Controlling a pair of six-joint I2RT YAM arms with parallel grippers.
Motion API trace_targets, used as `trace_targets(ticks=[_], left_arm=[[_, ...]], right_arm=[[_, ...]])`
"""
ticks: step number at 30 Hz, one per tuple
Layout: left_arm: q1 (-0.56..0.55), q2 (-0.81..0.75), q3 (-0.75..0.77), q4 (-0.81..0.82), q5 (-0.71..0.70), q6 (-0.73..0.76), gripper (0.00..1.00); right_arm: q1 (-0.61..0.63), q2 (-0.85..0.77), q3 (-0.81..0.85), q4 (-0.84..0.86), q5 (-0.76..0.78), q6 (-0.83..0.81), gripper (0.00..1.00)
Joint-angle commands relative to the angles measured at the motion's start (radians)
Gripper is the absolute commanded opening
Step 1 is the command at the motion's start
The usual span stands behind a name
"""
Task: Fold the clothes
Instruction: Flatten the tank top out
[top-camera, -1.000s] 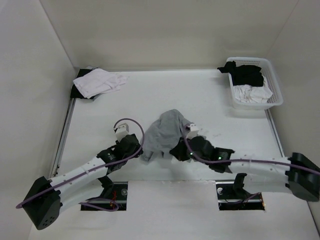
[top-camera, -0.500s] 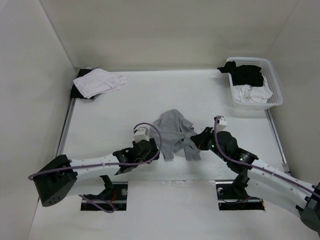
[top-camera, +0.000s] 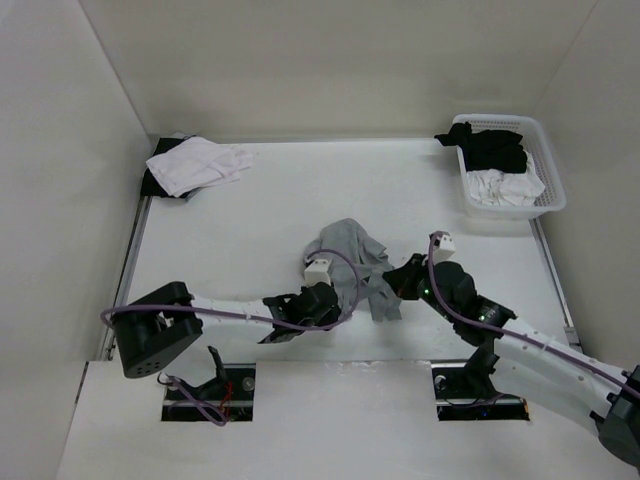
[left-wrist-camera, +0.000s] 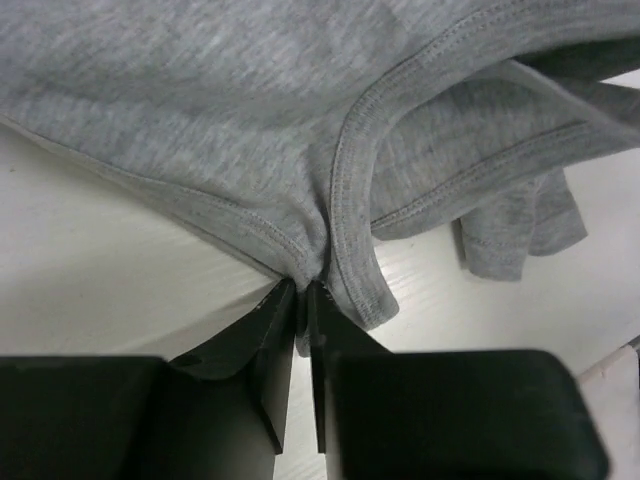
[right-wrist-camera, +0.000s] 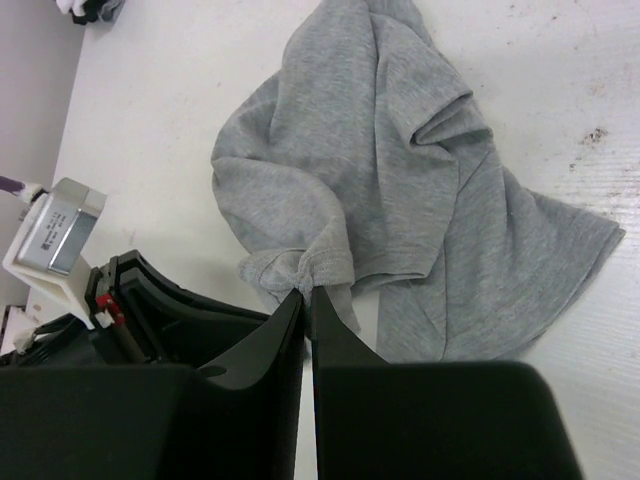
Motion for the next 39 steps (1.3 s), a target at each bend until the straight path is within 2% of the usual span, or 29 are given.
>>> trace_targets(ticks=[1,3,4,8,12,17,20,22,25,28,31,32,34,37,39], left_arm=[[0.006,-0.099,0.046,-0.054,0.026,0.015,0.04],[0.023,-0.258,0.084,-0.106,0.016,0.067,0.01],[0.027,-0.286,0.094,-0.117,0.011,0.078,0.0],[0.047,-0.62,0.306,-0.302,-0.124,0.25,0.0],[-0.017,-0.736,0.468,-0.31,-0.245,0.375,0.0],[-0.17,-0.715,0.673,-0.195,-0.371,0.601,0.0],[-0.272,-0.66,0.794,-0.05,-0.429,0.794,0.0],[-0.318,-0.62,0.859,0.045,-0.443,0.924,0.0],[-0.32,-0.574,0.913,0.162,-0.475,1.07,0.0],[-0.251,-0.554,0.925,0.253,-0.48,1.169,0.0],[-0.102,-0.529,0.882,0.273,-0.472,1.157,0.0],[-0.026,-0.503,0.832,0.244,-0.455,1.09,0.0],[0.057,-0.454,0.76,0.157,-0.414,0.956,0.0],[0.318,-0.361,0.631,0.064,-0.22,0.639,0.0],[0.494,-0.292,0.605,0.05,-0.099,0.493,0.01]], right_arm=[[-0.004,-0.054,0.017,0.023,0.008,-0.017,0.08],[-0.004,-0.1,0.058,-0.028,0.02,-0.037,0.07],[-0.004,-0.119,0.076,-0.052,0.028,-0.048,0.07],[0.068,-0.27,0.277,-0.268,0.117,-0.12,0.07],[0.187,-0.335,0.464,-0.388,0.21,-0.174,0.06],[0.423,-0.334,0.748,-0.418,0.318,-0.275,0.04],[0.561,-0.276,0.926,-0.386,0.37,-0.345,0.03],[0.6,-0.22,1.01,-0.36,0.37,-0.404,0.03],[0.6,-0.131,1.106,-0.33,0.356,-0.47,0.03],[0.586,-0.078,1.115,-0.257,0.41,-0.539,0.04],[0.496,0.03,1.097,-0.134,0.395,-0.583,0.04],[0.432,0.092,1.116,-0.125,0.355,-0.602,0.04],[0.308,0.198,1.149,-0.149,0.26,-0.564,0.03],[0.043,0.31,1.105,-0.119,0.046,-0.431,0.03],[-0.114,0.395,1.068,-0.076,-0.092,-0.348,0.03]])
